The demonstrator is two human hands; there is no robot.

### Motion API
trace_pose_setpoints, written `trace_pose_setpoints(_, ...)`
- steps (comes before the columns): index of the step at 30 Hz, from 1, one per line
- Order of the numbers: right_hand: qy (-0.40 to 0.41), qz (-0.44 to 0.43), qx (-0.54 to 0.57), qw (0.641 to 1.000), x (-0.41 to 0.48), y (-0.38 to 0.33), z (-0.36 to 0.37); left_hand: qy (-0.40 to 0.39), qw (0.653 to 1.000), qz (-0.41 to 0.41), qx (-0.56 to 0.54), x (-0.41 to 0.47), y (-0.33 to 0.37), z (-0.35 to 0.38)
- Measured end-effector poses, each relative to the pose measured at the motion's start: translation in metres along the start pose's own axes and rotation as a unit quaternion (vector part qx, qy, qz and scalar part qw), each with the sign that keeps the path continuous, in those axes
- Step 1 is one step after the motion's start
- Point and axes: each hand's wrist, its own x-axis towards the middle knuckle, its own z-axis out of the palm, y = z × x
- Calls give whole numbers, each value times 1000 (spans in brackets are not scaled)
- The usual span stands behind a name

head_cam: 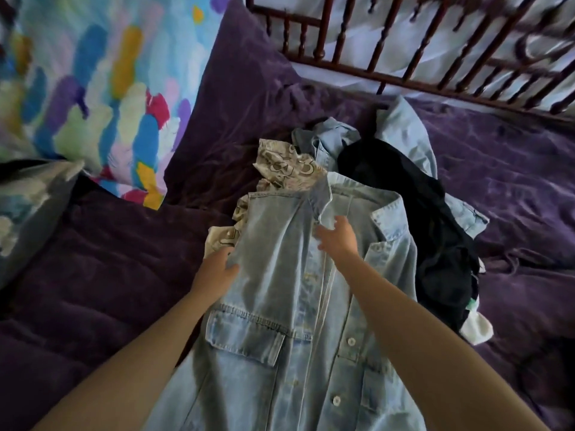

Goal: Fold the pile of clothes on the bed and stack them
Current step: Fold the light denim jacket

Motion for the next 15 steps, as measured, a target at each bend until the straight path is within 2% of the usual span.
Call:
trace_pose_setpoints(4,-31,71,81,994,41,-8,9,40,997,-13,-68,42,22,14)
trace_pose_setpoints(6,-40,96,116,988,54,-5,11,73,991,-46,-99,59,30,20)
trace_pose_setpoints(9,28,60,52,997,74,-7,2,42,975,-92,-196,80,44,24)
trace_pose_setpoints(11,73,31,77,994,92,-15,-10,24,974,-87,-209,94,54,24)
trace_pose_setpoints(13,95,29,117,988,108,-26,-23,45,969,-84,-226,106,63,22)
trace_pose_setpoints(15,83,54,88,991,114,-31,-30,72,963,-78,-248,116,67,21)
